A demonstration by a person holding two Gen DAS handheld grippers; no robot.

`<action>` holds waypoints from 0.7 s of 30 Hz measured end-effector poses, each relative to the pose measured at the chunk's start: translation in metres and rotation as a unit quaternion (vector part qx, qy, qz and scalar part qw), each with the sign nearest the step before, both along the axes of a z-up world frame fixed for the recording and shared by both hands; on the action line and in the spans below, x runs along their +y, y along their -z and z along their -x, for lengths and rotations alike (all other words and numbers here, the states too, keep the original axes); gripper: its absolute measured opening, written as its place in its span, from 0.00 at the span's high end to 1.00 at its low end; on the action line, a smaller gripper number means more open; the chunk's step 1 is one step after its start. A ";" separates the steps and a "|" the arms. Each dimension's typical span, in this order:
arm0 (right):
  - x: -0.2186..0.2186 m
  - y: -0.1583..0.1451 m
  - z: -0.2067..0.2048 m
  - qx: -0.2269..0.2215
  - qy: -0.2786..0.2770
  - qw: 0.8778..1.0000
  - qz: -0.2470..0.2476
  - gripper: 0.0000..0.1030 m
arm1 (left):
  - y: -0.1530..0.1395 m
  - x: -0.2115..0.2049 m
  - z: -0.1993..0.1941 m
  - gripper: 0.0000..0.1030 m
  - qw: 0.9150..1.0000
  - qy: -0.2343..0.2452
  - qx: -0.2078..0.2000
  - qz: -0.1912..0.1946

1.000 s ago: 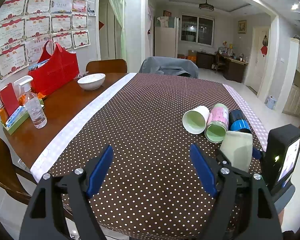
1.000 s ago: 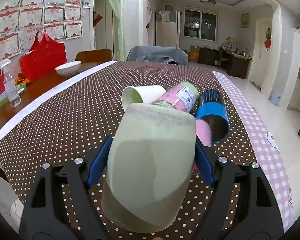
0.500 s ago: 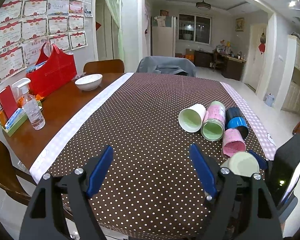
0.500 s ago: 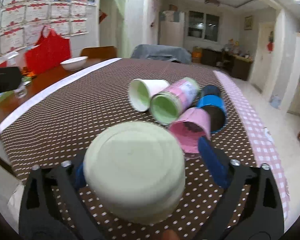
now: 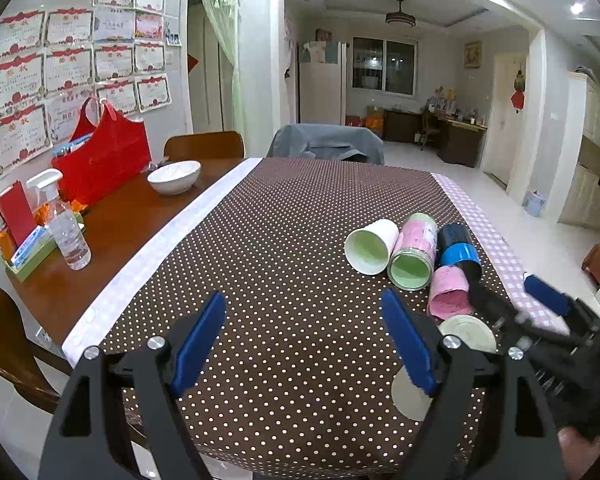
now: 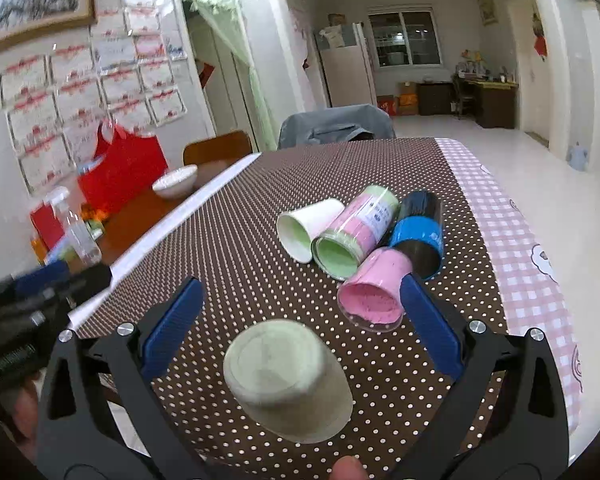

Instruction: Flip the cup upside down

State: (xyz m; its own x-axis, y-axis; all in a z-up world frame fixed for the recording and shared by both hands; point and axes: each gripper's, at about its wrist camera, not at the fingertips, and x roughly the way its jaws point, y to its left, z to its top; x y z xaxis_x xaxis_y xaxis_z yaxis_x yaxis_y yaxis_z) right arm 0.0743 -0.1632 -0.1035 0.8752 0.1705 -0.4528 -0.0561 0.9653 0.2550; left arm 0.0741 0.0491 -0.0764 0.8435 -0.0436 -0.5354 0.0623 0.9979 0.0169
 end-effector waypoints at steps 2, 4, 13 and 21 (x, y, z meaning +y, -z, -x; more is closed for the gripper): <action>-0.006 -0.005 0.001 -0.003 0.008 1.000 -0.002 0.06 | -0.004 -0.001 0.003 0.23 1.000 0.001 -0.004 0.000; -0.016 -0.012 0.004 -0.003 0.018 1.000 -0.010 0.06 | -0.009 -0.003 0.007 0.23 1.000 0.002 -0.011 -0.002; -0.041 -0.038 0.024 -0.015 0.045 0.999 -0.024 0.06 | -0.029 -0.012 0.022 0.21 0.999 0.003 -0.038 -0.011; -0.049 -0.057 0.049 -0.041 0.057 0.997 -0.020 0.06 | -0.045 -0.025 0.039 0.21 0.998 0.001 -0.061 -0.029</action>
State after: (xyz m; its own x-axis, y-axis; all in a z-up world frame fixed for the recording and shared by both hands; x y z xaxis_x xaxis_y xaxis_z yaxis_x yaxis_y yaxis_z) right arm 0.0254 -0.2119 -0.0468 0.9239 0.0842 -0.3731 0.0306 0.9561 0.2916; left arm 0.0354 0.0246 -0.0318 0.9027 -0.0182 -0.4299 0.0589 0.9949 0.0814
